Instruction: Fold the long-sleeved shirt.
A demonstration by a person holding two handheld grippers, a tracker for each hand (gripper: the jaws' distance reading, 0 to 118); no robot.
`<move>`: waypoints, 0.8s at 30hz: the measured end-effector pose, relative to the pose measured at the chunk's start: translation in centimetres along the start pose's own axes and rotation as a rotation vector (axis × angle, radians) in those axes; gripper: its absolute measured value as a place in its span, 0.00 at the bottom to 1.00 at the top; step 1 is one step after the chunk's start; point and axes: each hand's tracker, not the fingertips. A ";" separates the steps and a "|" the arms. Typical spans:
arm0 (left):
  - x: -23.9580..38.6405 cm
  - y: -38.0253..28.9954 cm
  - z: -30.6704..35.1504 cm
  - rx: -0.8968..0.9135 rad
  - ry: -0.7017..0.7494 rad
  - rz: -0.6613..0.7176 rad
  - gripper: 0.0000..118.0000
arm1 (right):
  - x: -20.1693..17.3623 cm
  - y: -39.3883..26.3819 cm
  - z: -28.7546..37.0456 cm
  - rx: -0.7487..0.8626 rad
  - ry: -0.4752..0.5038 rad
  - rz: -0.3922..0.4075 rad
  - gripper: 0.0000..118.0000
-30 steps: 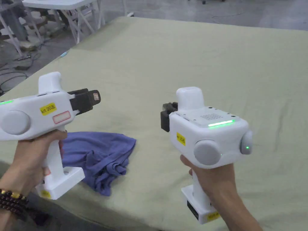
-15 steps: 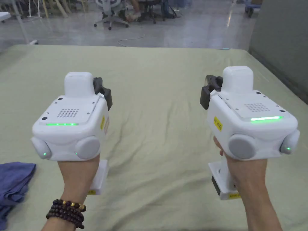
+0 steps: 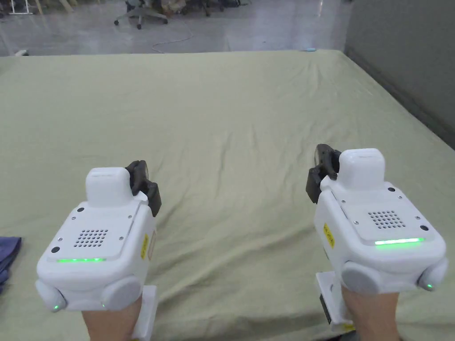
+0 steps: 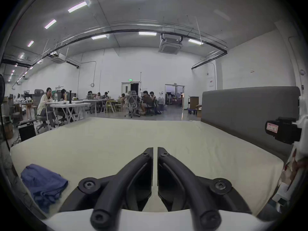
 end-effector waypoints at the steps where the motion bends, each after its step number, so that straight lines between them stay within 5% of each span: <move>1: -0.1 -0.4 0.3 -0.003 0.005 -0.010 0.02 | 0.0 -0.1 0.2 -0.002 -0.004 -0.001 0.00; 16: 0.1 -2.4 1.3 -0.037 -0.008 -0.030 0.03 | -0.1 -0.8 0.4 -0.027 -0.014 0.009 0.00; 18: 0.0 -2.4 1.3 -0.030 -0.004 -0.038 0.18 | -0.1 -0.8 0.4 -0.030 -0.011 0.012 0.03; 20: -0.2 -2.1 1.2 -0.037 -0.011 -0.030 0.73 | -0.3 -0.8 0.3 -0.025 -0.023 0.016 0.57; 21: -0.2 -2.1 1.1 -0.049 -0.013 -0.027 0.85 | -0.4 -0.8 0.2 -0.025 -0.026 0.013 0.88; 22: -0.3 -2.1 1.0 -0.051 -0.010 -0.026 0.89 | -0.3 -0.9 -0.1 -0.030 -0.029 0.009 1.00; 24: -0.3 -2.1 1.2 -0.027 0.002 -0.030 0.95 | -0.5 -1.0 -0.2 -0.013 -0.039 0.014 1.00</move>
